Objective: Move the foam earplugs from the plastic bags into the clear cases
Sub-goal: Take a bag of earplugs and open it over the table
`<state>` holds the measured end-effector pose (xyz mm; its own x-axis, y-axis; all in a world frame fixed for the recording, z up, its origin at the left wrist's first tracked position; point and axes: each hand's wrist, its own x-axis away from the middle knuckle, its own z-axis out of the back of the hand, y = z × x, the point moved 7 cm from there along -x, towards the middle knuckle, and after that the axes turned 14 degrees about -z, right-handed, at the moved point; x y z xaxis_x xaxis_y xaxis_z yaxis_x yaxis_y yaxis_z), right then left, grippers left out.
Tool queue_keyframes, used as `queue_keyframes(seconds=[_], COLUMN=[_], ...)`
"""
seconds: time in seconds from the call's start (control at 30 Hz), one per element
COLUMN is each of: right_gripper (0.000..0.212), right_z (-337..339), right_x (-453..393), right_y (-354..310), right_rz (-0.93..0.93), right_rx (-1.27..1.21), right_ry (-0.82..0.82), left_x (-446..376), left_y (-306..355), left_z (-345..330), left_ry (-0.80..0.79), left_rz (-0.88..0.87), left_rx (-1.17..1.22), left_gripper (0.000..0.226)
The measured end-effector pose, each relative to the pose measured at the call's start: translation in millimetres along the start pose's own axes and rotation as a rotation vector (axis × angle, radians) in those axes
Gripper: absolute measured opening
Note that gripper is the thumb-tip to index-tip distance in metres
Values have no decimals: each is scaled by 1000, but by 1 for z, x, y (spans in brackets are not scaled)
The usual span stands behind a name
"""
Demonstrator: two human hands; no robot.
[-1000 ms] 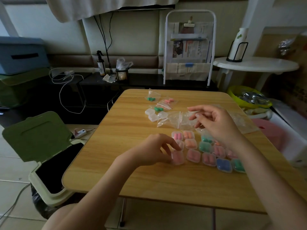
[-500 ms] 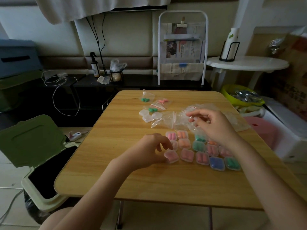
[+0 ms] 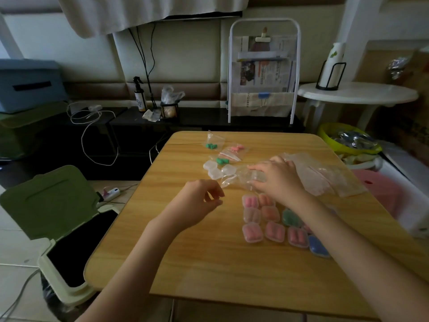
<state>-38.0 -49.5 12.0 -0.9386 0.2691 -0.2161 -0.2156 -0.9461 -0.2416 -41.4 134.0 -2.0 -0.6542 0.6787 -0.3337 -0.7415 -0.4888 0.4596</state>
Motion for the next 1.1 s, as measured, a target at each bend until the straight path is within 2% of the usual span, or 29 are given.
queue_keyframes(seconds=[0.1, 0.2, 0.27, 0.37, 0.43, 0.47, 0.53, 0.63, 0.77, 0.83, 0.9, 1.0, 1.1], right_gripper=[53, 40, 32, 31, 29, 25, 19, 25, 37, 39, 37, 36, 37], right_z=[-5, -17, -17, 6, 24, 26, 19, 3, 11, 15, 9, -24, -58], right_x=[-15, -23, -27, -35, -40, -42, -46, -48, -53, -57, -64, -76, -85], right_y=[-14, -19, -15, 0, 19, 29, 46, 53, 26, 0, -31, -70, -83], right_rz=[13, 47, 51, 9, -69, -119, -204, -249, -242, -161, -22, 112, 92], right_rx=[61, 100, 8, -149, -151, -106, 37, 150, 93, 101, 88, 75, 174], right_ry=[26, 16, 40, 223, 345, 350, 251, 124, 187, 236, 210, -52, -250], left_x=[-6, -11, -13, -13, -12, -12, -15, -18, -25, -28, -30, -28, -25], left_y=[-12, -27, -41, -59, -65, -66, -65, -64, -63, -61, -60, -60, -61], left_z=[3, 6, 6, 7, 6, 2, -7, -18, -22, -24, -24, -22, -15], left_ry=[-18, -22, -19, 38, 40, 9, -71, -140, -141, -137, -138, -134, -117], left_rz=[16, 40, 65, 97, 117, 117, 105, 81, 55, 45, 29, 14, 16], left_rx=[-40, -89, -141, -152, -152, -167, -217, -276, -290, -293, -298, -291, -274], left_gripper=[11, 13, 18, 34, 50, 56, 63, 64, 63, 62, 59, 53, 47])
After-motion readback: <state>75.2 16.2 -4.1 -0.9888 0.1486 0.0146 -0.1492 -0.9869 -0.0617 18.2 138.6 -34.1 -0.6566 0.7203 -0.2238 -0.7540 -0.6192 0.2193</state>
